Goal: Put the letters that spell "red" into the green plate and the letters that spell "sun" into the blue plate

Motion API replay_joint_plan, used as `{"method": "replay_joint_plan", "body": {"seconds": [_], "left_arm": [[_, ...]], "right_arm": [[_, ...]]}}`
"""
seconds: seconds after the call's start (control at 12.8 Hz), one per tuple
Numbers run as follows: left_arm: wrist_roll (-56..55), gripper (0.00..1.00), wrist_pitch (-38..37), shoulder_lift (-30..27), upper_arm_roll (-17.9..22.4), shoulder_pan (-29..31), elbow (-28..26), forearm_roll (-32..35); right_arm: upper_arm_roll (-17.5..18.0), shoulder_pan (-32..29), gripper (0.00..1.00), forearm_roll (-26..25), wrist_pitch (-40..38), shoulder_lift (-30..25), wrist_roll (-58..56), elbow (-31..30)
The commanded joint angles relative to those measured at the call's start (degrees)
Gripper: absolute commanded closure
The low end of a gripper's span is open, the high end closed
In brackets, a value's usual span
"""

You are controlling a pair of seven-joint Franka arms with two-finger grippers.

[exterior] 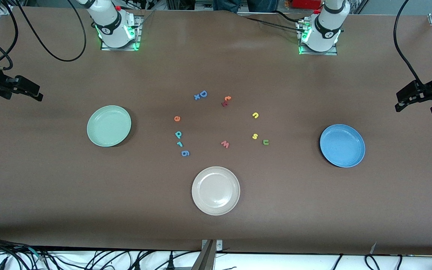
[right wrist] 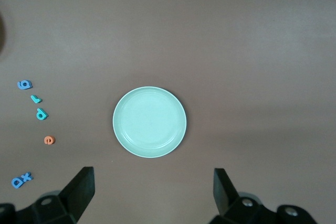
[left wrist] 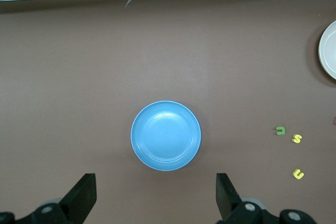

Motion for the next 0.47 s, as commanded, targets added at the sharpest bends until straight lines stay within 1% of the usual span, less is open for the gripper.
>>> {"method": "replay_joint_plan", "body": {"seconds": [0.0,0.39], "left_arm": [[-0.1,0.0,0.1,-0.2,-0.2,0.3,-0.1,-1.7],[-3.0,0.0,-0.2,-0.3,-0.5,0.2,-0.1,-1.7]], "right_arm": [[0.0,0.1,0.0,-1.0,-1.3,0.5,-0.5,1.6],[0.0,0.1,0.0,-1.0,-1.3,0.5,-0.6,1.6]]}}
